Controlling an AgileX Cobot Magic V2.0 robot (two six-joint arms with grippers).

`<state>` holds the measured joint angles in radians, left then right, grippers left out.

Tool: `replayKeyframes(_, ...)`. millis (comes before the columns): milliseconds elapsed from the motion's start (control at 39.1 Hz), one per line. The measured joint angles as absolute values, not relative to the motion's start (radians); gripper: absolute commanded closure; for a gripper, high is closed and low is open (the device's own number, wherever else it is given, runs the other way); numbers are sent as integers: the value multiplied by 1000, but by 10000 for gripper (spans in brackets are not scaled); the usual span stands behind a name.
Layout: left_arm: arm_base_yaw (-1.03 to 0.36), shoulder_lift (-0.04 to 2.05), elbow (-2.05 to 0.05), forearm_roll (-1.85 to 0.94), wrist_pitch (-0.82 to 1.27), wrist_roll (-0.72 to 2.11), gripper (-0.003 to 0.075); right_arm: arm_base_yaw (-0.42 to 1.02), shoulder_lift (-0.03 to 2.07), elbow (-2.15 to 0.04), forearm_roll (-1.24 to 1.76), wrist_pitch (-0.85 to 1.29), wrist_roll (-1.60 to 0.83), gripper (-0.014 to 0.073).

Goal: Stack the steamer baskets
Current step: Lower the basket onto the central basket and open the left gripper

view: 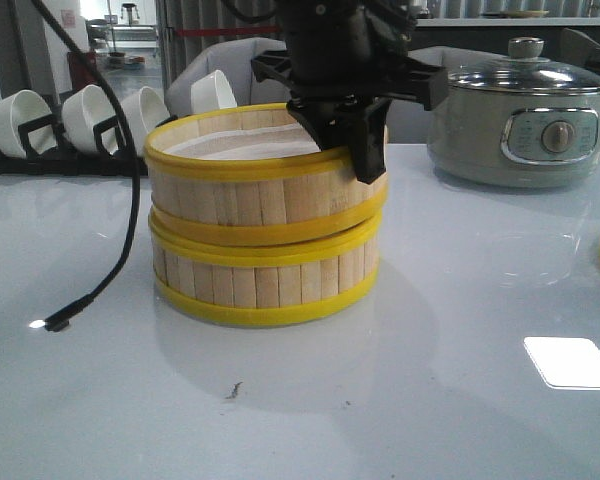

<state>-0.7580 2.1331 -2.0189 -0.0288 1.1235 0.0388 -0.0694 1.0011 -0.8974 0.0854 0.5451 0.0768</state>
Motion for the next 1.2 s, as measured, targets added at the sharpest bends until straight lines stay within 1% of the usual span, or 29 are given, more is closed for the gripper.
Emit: replayKeyframes(1201,-754,2135,-2015,-69,1116,39,637,-69,1001,-897,85,545,77,169)
